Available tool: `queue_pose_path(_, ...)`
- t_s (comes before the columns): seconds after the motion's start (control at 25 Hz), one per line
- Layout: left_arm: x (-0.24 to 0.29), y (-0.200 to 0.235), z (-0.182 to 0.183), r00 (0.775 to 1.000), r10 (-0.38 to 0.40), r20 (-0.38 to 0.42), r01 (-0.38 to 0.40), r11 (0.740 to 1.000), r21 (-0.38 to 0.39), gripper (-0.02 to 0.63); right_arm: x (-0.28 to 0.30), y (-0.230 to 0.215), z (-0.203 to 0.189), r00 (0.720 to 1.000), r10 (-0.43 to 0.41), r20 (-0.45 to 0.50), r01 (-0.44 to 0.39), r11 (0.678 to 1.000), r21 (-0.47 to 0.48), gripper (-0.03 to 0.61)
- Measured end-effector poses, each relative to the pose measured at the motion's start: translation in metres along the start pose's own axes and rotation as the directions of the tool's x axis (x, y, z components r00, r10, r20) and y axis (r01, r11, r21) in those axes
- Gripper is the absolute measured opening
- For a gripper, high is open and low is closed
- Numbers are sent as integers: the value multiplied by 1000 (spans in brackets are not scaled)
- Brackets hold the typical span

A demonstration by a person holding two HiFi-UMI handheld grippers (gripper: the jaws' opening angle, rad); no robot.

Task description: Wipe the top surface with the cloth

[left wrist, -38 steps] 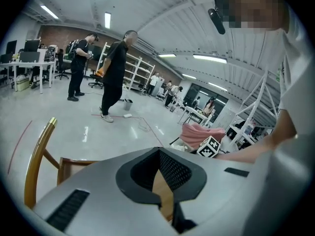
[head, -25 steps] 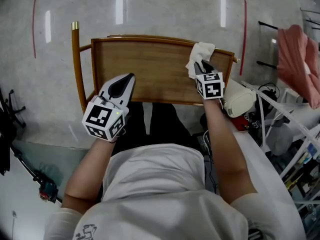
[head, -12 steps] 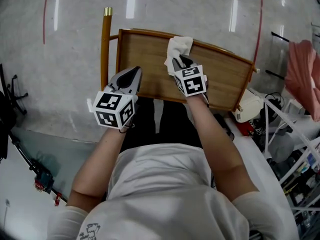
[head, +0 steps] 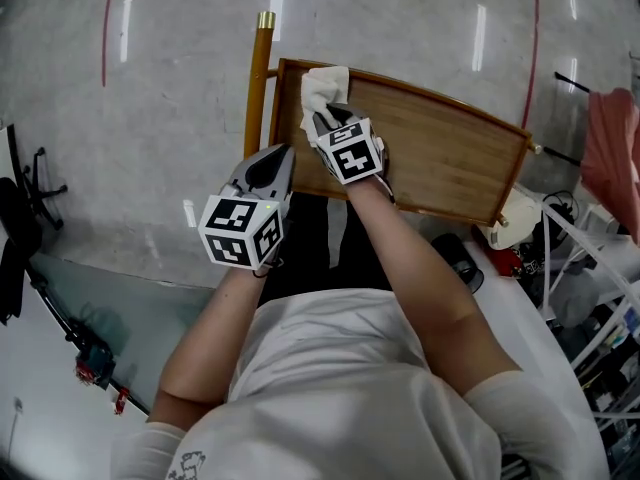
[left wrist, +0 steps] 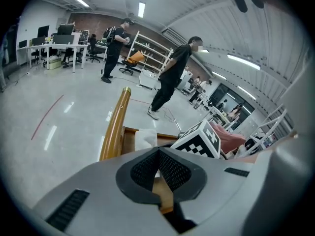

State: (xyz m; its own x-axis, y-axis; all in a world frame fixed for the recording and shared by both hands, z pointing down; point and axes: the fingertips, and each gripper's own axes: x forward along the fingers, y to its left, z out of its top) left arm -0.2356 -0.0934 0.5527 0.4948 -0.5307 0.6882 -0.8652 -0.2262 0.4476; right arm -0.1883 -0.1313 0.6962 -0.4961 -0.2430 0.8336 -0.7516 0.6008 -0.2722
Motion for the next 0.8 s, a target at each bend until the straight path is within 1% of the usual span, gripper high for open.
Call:
queue_pose_path(0.2, -15, 9, -1, 1000, -8, 5, 8, 1000, -11, 8, 16, 28, 13, 1000, 20, 20, -19, 1000, -12, 84)
queue_pose_path(0.36, -25, 13, 0, 1000, -5, 15, 5, 1000, -12, 8, 21, 52, 6, 999, 49, 14, -49, 999, -10, 84)
queue_pose_path(0.56, -25, 8, -1, 1000, -14, 10, 14, 1000, 0, 8, 16, 79, -22, 996, 86, -10, -86, 996, -16, 84)
queue_pose_path(0.68, -21, -3, -3, 999, -35, 7, 35, 999, 17, 8, 8, 92, -47, 993, 114, -35, -115, 993, -29, 84)
queue_pose_path(0.8, -15, -14, -3, 999, -46, -1, 46, 998, 34, 8, 0, 97, -68, 991, 124, -44, -125, 992, -22, 84)
